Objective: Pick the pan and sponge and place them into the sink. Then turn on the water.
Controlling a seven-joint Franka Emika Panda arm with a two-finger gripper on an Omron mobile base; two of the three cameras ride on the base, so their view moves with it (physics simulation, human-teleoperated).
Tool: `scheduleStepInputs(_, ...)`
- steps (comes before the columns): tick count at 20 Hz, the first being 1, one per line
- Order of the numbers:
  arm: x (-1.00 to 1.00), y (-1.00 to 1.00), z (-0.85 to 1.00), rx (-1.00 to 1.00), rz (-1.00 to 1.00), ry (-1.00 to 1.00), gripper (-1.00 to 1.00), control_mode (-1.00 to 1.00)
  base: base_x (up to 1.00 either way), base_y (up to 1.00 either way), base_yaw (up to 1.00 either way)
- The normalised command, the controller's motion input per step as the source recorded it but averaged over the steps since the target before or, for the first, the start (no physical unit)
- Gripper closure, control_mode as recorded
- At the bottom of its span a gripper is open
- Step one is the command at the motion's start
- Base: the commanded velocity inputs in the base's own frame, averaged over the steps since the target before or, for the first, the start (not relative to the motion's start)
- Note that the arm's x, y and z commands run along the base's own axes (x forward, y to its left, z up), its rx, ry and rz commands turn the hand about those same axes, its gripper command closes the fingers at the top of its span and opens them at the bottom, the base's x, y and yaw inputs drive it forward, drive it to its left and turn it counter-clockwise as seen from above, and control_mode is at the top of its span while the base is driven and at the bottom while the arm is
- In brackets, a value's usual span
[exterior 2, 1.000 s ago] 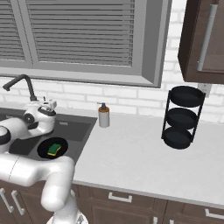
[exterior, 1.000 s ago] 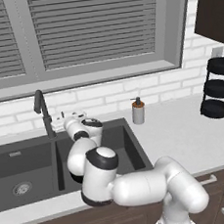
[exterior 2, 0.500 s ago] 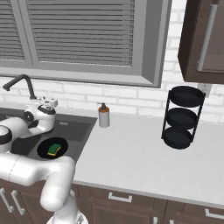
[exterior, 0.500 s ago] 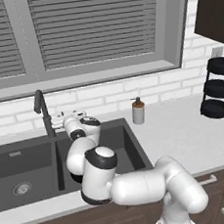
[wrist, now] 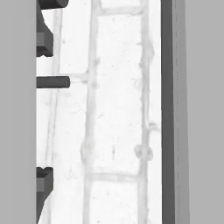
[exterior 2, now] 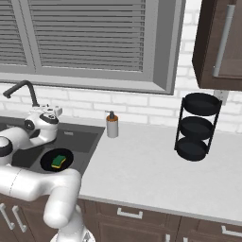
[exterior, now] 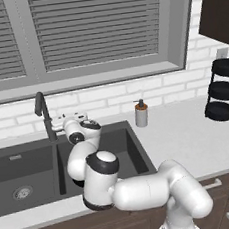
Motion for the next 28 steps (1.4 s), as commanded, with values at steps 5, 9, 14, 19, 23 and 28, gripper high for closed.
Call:
scheduleStepInputs(5, 0.08, 0.0, 0.0, 0.0, 0.0, 0.0, -1.0, -1.0, 0.0, 0.0, 0.0)
scheduleStepInputs(9, 0.04, 0.0, -0.02, 0.0, 0.0, 0.0, -1.0, -1.0, 0.0, 0.0, 0.0)
scheduleStepInputs(14, 0.0, 0.0, -0.02, 0.0, 0.0, 0.0, -1.0, -1.0, 0.0, 0.0, 0.0)
scheduleStepInputs(19, 0.01, -0.06, 0.0, 0.0, 0.0, 0.0, -1.0, -1.0, 0.0, 0.0, 0.0)
scheduleStepInputs(23, 0.0, -0.15, 0.0, 0.0, 0.0, 0.0, -1.0, -1.0, 0.0, 0.0, 0.0)
scheduleStepInputs(28, 0.0, -0.04, 0.0, 0.0, 0.0, 0.0, -1.0, -1.0, 0.0, 0.0, 0.0)
